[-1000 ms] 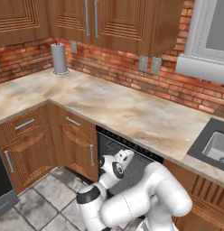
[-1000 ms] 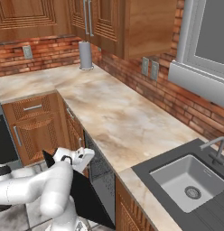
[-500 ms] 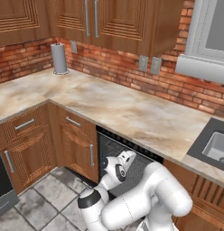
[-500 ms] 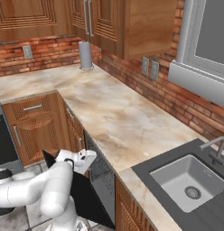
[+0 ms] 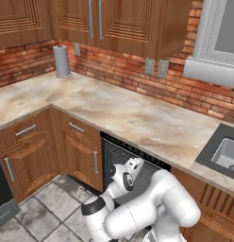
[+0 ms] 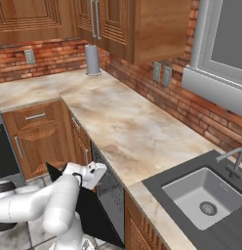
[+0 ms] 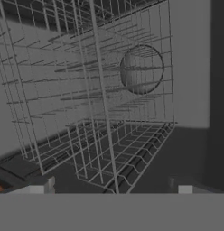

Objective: Open the dishwasher door and pull out the top rack.

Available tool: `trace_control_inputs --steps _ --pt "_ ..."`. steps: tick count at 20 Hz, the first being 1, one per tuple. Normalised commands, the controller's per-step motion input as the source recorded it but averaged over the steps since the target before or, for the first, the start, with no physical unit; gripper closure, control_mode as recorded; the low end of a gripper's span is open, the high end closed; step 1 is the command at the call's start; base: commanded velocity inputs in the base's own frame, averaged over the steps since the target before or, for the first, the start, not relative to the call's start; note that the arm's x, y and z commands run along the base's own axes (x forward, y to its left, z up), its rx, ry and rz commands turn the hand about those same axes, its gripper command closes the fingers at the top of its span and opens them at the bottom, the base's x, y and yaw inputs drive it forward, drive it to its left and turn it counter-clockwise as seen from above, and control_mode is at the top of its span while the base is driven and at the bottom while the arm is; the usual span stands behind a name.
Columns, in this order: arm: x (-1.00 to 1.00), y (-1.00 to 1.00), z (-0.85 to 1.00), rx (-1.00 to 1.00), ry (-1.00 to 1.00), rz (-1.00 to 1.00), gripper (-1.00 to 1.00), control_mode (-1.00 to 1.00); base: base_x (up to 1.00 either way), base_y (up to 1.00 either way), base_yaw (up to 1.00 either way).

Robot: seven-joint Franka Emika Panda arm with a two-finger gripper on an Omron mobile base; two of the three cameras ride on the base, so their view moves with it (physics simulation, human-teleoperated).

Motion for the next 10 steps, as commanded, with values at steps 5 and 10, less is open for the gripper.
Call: trace_control_inputs --steps 5,10 --pt "0.21 0.00 -0.40 -0.12 0.00 0.00 -1.00 -1.00 0.00 0.00 0.00" --pt "0.20 0.00 -0.43 -0.14 0.00 0.00 -1.00 -1.00 0.00 0.00 0.00"
